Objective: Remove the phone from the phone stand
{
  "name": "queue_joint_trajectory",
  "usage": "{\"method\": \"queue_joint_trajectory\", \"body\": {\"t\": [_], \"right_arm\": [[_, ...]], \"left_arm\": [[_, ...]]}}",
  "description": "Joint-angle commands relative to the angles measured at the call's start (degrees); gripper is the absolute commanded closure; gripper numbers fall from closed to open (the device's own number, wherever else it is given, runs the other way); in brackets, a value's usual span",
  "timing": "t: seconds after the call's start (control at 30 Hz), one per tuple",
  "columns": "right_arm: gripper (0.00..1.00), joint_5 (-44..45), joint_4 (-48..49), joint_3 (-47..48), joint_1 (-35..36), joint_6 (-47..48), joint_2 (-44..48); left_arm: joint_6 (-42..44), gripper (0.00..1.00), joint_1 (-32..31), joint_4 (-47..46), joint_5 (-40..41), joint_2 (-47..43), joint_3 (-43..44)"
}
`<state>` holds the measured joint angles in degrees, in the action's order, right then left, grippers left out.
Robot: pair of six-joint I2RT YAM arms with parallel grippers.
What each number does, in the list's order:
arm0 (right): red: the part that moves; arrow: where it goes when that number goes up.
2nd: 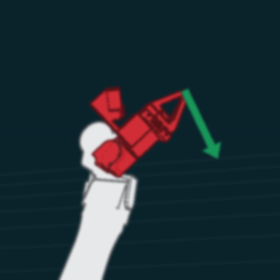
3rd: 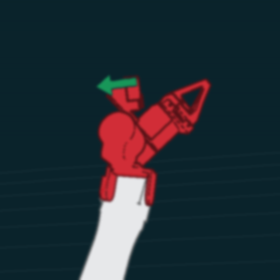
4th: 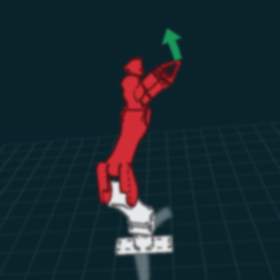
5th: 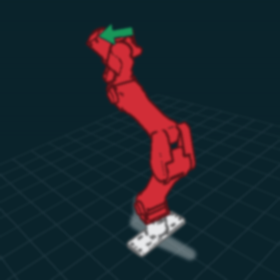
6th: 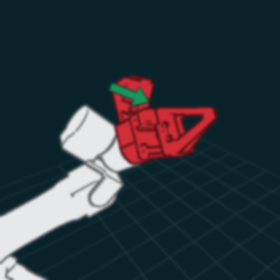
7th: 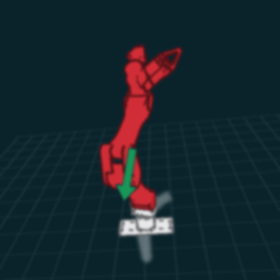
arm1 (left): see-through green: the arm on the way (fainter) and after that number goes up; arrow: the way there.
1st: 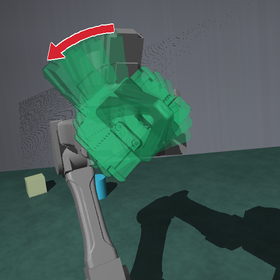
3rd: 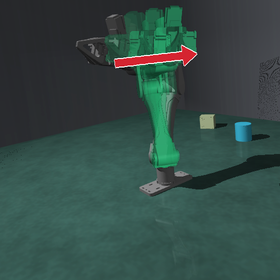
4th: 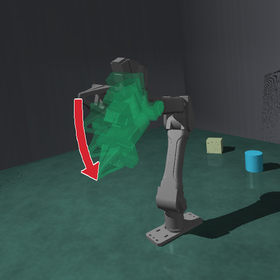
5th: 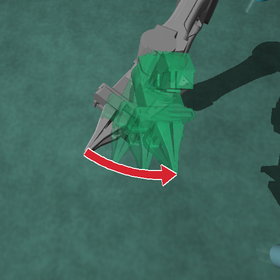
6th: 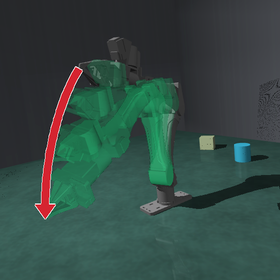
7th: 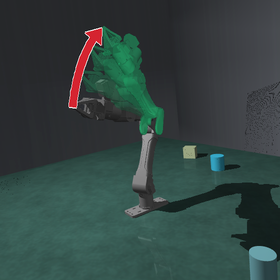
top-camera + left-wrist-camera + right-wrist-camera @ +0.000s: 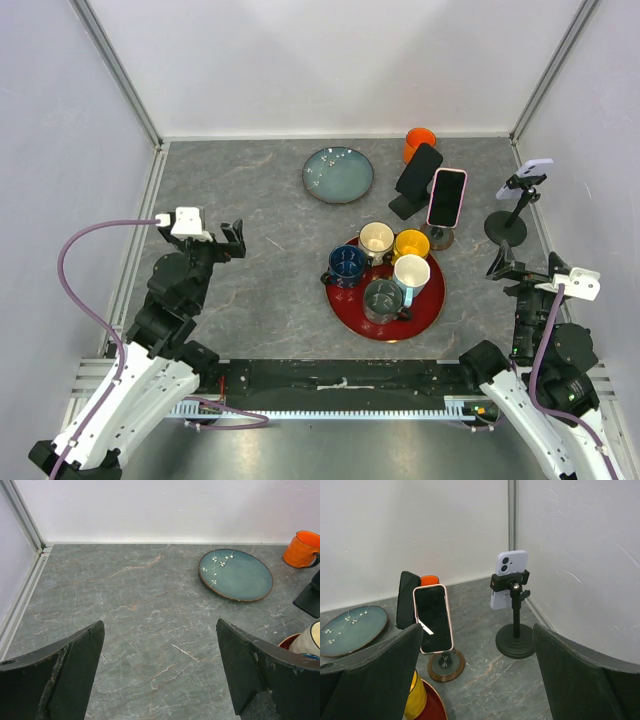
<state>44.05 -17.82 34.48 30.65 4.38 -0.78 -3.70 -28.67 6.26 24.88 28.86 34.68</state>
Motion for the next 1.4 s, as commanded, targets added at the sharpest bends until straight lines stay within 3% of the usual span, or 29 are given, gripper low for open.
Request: {"method": "queue_joint_trajectory", "body": {"t": [0.0,0.67,0.8,0.9,1.07,1.23,1.37], "right_arm": [[0.02,-1.2,1.7,0.1,0.5,0.8,0.5],[0.02,-15.5,-1.8,3.4,0.4,-1.0,-2.6],[0.02,-23.6,-5.1,7.6,0.5,-4.1,-11.8],[0.02,-24.8,-9.6,12.1,0.5,-11.3,-20.5],[0.02,-19.2,-20.0,18.1,0.5,-26.6,-34.3],[0.02,-10.1,-29.3,20.0,0.4,-34.1,-44.6],[0.02,-5.0,-31.4,18.8,-0.2,-38.9,-48.8]], "left_arm": [[0.5,0.01,0.4,-1.3,-0.5,-0.9,0.5],[-1.0,0.01,0.8,1.0,-0.7,-2.8,1.1],[-1.8,0.01,0.7,2.1,0.3,-5.4,1.0],[-2.2,0.01,0.7,2.1,0.7,-6.2,1.1],[-3.0,0.01,0.8,2.9,-0.4,-6.4,1.5],[-3.5,0.01,0.9,3.5,-0.9,-7.4,1.8],[-4.0,0.01,0.9,3.8,-0.9,-8.5,1.7]]}}
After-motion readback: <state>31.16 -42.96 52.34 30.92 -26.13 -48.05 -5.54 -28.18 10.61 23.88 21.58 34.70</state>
